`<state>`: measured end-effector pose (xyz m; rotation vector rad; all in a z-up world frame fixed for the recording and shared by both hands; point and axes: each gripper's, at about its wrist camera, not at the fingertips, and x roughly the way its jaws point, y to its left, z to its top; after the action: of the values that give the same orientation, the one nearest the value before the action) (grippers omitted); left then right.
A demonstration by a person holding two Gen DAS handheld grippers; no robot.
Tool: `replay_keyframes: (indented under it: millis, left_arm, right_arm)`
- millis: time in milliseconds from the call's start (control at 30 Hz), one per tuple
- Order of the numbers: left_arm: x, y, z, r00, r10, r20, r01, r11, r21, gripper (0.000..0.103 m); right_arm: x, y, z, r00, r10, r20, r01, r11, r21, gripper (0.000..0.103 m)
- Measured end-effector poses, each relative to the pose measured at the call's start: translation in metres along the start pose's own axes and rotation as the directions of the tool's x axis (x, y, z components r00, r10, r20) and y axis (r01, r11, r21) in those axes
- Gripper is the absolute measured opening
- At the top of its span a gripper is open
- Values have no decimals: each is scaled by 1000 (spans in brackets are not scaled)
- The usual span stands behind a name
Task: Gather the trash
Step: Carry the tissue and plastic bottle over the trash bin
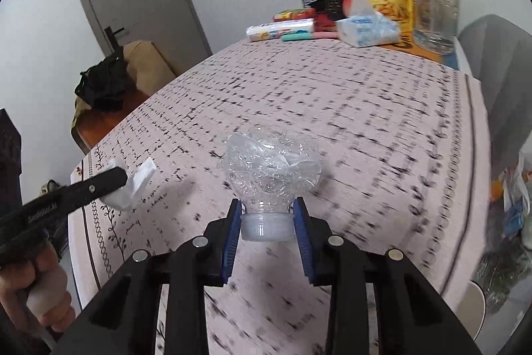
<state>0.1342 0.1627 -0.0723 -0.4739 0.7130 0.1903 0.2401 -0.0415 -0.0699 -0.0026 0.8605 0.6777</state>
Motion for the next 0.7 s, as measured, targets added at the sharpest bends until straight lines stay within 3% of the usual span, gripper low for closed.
replay_keyframes:
  millis: [433,700]
  left_arm:
    - [15,-91,-14,994,-98,-43,103,985,137,31]
    - [36,-156,-29,984,-145,-108,167,958,234,31]
  right_arm:
    - [-78,-79,-22,991,-84,108,69,989,131,32]
    - [-110,-146,-53,986,-138,96,109,959,262,32]
